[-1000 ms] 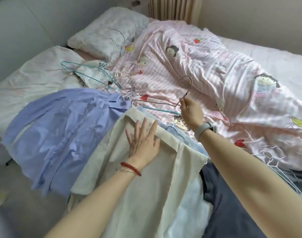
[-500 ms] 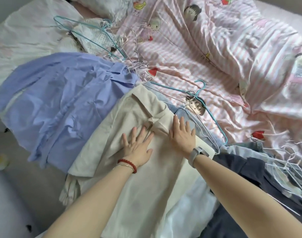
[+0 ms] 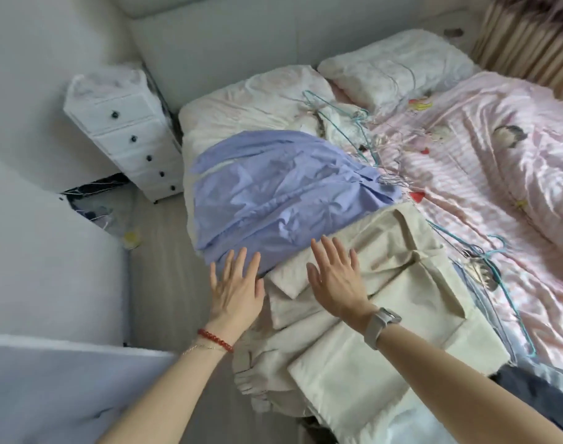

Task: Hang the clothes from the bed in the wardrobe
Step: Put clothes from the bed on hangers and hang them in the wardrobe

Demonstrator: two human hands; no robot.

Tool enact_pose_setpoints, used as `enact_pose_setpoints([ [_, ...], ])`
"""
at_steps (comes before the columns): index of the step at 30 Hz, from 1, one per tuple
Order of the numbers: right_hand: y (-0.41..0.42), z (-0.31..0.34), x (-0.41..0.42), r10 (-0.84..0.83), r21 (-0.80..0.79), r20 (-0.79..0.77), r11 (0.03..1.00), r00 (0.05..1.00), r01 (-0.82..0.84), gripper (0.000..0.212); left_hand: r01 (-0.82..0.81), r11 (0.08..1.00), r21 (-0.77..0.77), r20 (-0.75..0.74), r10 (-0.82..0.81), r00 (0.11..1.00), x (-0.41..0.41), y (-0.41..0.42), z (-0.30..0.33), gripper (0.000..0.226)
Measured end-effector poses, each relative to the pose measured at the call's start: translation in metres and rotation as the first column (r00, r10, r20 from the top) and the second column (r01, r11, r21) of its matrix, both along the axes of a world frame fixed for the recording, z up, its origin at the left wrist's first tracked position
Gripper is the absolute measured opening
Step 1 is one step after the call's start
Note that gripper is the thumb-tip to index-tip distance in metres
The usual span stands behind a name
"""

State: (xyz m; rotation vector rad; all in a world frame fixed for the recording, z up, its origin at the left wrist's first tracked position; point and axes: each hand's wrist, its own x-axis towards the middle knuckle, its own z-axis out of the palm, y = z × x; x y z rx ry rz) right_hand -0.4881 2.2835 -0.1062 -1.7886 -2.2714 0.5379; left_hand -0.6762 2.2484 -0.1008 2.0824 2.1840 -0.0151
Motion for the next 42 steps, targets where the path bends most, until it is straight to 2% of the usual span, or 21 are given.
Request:
enact_pose_setpoints([
  [2,-0.017,0.016,-0.058,0.145,0.030,-0.017,0.989,0.989,-0.144,0.054,-0.142,0.987,0.069,0.031,0.140,0.990,-0.052,-0.042,0.021,0.051],
  [4,-0.043,0.032,-0.123,0.310,0.058,-0.029,0.950,0.950,-0.308,0.055,-0.307,0.938,0.161,0.053,0.302,0.952,-0.106,-0.094,0.042,0.047],
  [6,-0.075,0.048,-0.175,0.473,0.080,-0.027,0.879,0.880,-0.470,0.056,-0.415,0.872,0.261,0.040,0.419,0.907,-0.152,-0.143,0.057,0.042],
  [7,-0.111,0.061,-0.225,0.599,0.109,-0.012,0.797,0.800,-0.595,0.057,-0.498,0.806,0.319,0.024,0.518,0.855,-0.190,-0.196,0.070,0.038],
  [8,-0.134,0.069,-0.257,0.670,0.136,-0.016,0.737,0.742,-0.662,0.056,-0.544,0.762,0.351,0.010,0.578,0.816,-0.214,-0.231,0.079,0.034],
  [10,-0.150,0.078,-0.280,0.698,0.178,-0.044,0.709,0.715,-0.682,0.054,-0.558,0.727,0.400,0.010,0.606,0.796,-0.233,-0.255,0.087,0.033],
  [13,-0.226,0.095,-0.363,0.839,0.220,-0.037,0.537,0.544,-0.814,0.053,-0.703,0.556,0.444,0.022,0.778,0.628,-0.285,-0.356,0.110,0.036],
  [16,-0.300,0.111,-0.430,0.922,0.257,-0.057,0.385,0.384,-0.886,0.052,-0.754,0.400,0.521,0.002,0.883,0.469,-0.319,-0.450,0.124,0.038],
  [20,-0.382,0.130,-0.495,0.978,0.320,-0.098,0.206,0.184,-0.925,0.048,-0.785,0.212,0.581,0.027,0.960,0.279,-0.338,-0.547,0.145,0.038],
  [24,-0.457,0.154,-0.549,0.977,0.361,-0.211,0.064,-0.014,-0.931,0.039,-0.735,0.081,0.673,-0.002,0.994,0.107,-0.350,-0.622,0.171,0.036],
  [28,-0.530,0.175,-0.596,0.922,0.376,-0.337,-0.055,-0.192,-0.925,0.031,-0.650,-0.033,0.760,0.009,0.999,-0.040,-0.353,-0.681,0.196,0.041],
  [32,-0.600,0.201,-0.632,0.829,0.369,-0.428,-0.203,-0.360,-0.907,0.026,-0.576,-0.173,0.799,0.037,0.970,-0.241,-0.356,-0.734,0.215,0.039],
  [35,-0.647,0.227,-0.653,0.770,0.382,-0.479,-0.250,-0.422,-0.889,0.025,-0.591,-0.330,0.736,0.082,0.910,-0.407,-0.363,-0.770,0.220,0.038],
  [37,-0.675,0.239,-0.660,0.765,0.357,-0.473,-0.287,-0.437,-0.889,0.030,-0.638,-0.443,0.630,0.094,0.858,-0.504,-0.370,-0.790,0.219,0.044],
  [39,-0.700,0.246,-0.663,0.787,0.305,-0.445,-0.316,-0.428,-0.898,0.042,-0.689,-0.488,0.536,0.055,0.834,-0.548,-0.375,-0.803,0.213,0.050],
  [42,-0.725,0.248,-0.660,0.833,0.240,-0.391,-0.318,-0.391,-0.917,0.056,-0.723,-0.480,0.497,0.029,0.842,-0.539,-0.380,-0.811,0.203,0.054],
])
